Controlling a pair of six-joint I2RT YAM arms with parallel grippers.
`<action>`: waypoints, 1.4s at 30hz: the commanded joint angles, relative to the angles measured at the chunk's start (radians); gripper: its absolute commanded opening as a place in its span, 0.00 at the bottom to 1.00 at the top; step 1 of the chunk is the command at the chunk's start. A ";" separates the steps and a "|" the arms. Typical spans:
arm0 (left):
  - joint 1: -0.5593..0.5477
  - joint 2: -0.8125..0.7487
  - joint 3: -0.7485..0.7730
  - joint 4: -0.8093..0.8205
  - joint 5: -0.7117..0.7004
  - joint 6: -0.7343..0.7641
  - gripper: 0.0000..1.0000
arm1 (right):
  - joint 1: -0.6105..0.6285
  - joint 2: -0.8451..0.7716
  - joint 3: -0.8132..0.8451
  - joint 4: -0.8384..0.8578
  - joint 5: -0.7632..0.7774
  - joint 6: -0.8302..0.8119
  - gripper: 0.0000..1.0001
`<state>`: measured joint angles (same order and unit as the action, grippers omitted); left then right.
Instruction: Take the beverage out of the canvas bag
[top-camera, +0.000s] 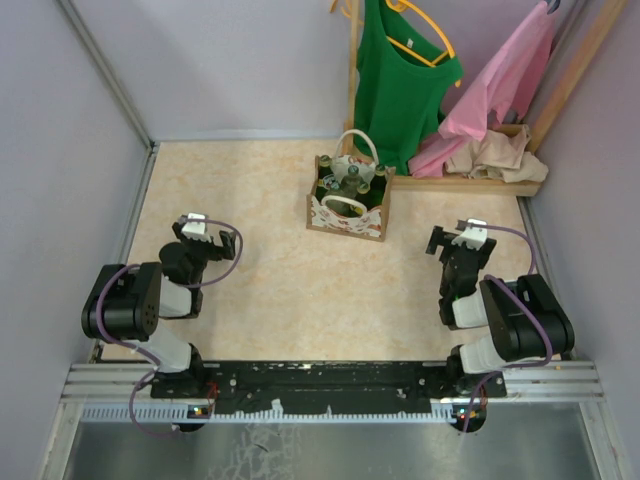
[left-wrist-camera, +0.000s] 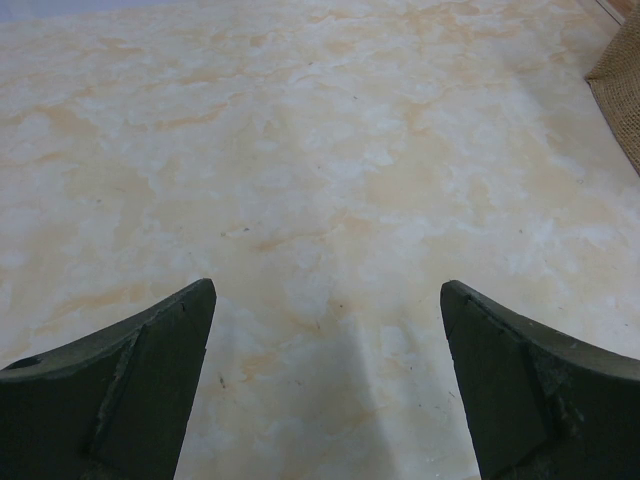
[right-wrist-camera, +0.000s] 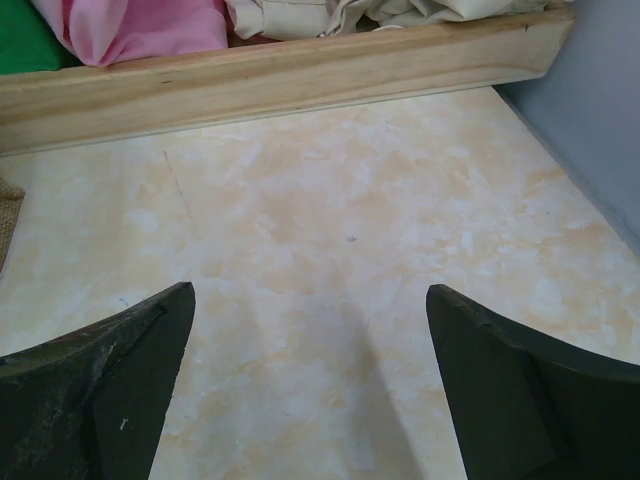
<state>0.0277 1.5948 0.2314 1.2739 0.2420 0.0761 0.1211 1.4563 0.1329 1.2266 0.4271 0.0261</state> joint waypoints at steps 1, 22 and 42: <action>-0.007 0.001 0.011 0.010 -0.002 0.005 1.00 | -0.002 0.004 0.028 0.061 0.009 -0.008 0.99; -0.006 0.000 0.009 0.009 -0.001 0.004 1.00 | -0.003 0.004 0.028 0.060 0.008 -0.008 0.99; -0.006 0.001 0.011 0.010 -0.002 0.005 1.00 | -0.003 -0.388 0.296 -0.660 0.135 0.061 0.99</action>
<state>0.0277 1.5948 0.2314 1.2739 0.2424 0.0761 0.1211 1.1629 0.2714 0.8337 0.4824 0.0498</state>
